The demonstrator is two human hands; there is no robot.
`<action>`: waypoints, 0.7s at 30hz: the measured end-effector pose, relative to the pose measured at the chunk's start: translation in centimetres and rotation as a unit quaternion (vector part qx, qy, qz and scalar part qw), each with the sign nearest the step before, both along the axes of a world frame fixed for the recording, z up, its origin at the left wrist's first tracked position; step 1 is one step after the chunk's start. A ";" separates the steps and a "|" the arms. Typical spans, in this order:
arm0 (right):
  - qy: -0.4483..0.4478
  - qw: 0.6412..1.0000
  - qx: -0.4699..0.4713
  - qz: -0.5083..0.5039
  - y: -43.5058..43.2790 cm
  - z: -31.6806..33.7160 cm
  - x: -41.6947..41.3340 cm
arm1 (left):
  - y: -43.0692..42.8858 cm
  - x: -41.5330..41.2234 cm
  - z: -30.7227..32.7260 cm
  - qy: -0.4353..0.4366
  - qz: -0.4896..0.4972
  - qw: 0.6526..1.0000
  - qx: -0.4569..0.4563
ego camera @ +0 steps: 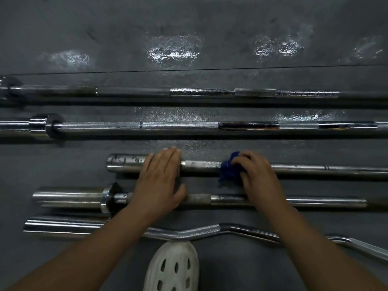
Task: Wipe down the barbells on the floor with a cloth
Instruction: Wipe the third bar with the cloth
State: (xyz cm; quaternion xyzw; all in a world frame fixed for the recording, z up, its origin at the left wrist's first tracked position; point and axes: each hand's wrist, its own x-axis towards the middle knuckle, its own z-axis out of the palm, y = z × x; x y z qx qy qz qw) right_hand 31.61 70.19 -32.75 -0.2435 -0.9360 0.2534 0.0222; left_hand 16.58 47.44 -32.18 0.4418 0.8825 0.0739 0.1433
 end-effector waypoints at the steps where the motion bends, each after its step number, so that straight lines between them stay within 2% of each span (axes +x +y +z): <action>1: 0.014 0.999 -0.012 -0.047 0.3 -0.1 -0.8 | -0.1 0.0 0.1 0.003 0.005 1.000 0.008; 4: 0.062 0.970 -0.025 -0.232 -0.6 -0.7 -2.9 | -0.1 0.2 0.5 -0.003 0.020 1.000 0.023; 6: 0.070 0.964 0.017 -0.255 -2.9 -0.9 -4.6 | 0.0 0.4 0.3 -0.014 0.026 0.999 0.026; 8: 0.069 0.978 0.034 -0.195 -6.2 -0.6 -6.9 | 0.3 0.5 0.1 -0.022 0.035 0.999 0.032; 10: 0.056 0.996 0.031 -0.067 -8.2 -0.1 -8.6 | 0.7 0.5 0.0 -0.032 0.043 0.998 0.032; 12: 0.051 0.996 0.064 0.038 -6.5 0.1 -8.3 | 0.8 0.3 0.0 -0.028 0.043 0.998 0.028; 13: 0.056 0.994 0.084 0.047 -4.7 -0.1 -7.2 | 0.7 0.1 -0.1 -0.023 0.040 0.999 0.028; 14: 0.060 0.993 0.100 0.016 -2.9 -0.5 -5.6 | 0.6 0.1 0.0 -0.022 0.037 0.999 0.026; 16: 0.044 0.984 0.088 -0.150 -0.4 -0.9 -2.2 | 0.5 0.1 0.0 -0.022 0.038 0.999 0.026; 18: -0.002 0.948 0.029 -0.317 -1.7 -1.2 -2.2 | 0.9 0.3 -0.3 -0.015 0.041 0.999 0.020; 19: -0.009 0.949 -0.007 -0.314 -3.3 -1.4 -3.2 | 1.0 0.5 -0.4 -0.013 0.042 0.999 0.017; 21: 0.010 0.990 -0.001 -0.137 -6.5 -1.4 -4.6 | 1.2 0.6 -0.6 -0.011 0.052 0.998 0.019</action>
